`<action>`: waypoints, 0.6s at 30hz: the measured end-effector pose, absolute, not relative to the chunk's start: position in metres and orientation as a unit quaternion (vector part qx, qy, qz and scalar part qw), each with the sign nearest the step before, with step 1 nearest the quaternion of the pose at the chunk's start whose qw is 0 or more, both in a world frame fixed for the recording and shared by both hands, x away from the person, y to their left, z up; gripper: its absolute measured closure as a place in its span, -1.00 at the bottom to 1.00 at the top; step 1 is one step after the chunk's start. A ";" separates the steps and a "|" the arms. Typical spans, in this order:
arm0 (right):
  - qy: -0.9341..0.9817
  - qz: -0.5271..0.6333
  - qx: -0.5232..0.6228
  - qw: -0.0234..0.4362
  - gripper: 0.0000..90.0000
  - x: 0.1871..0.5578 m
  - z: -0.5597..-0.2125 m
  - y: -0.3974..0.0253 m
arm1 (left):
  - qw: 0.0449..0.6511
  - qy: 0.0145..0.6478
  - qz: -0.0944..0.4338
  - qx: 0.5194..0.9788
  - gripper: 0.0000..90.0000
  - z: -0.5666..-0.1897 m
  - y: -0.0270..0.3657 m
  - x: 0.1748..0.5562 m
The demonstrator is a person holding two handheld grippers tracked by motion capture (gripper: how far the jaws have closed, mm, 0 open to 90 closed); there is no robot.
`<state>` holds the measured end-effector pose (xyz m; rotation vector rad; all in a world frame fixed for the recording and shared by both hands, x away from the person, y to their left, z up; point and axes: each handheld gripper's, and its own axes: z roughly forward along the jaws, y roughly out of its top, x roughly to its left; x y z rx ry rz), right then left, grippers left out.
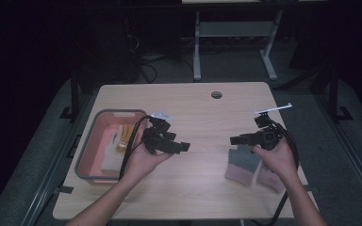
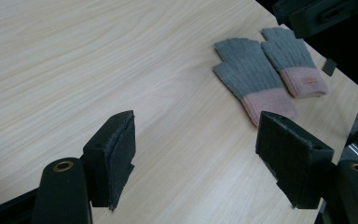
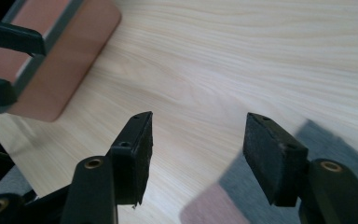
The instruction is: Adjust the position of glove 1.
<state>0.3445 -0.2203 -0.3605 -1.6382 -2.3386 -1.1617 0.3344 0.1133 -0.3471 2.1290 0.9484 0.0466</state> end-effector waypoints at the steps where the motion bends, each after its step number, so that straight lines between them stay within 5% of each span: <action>1: -0.759 -0.376 -0.532 0.026 -0.07 0.343 -0.361 -0.223 | 0.394 0.373 0.017 0.840 -0.37 -0.348 0.112 0.334; 18: -0.752 -0.352 -0.557 0.005 -0.12 0.330 -0.376 -0.265 | 0.406 0.356 0.000 0.842 -0.50 -0.357 0.083 0.330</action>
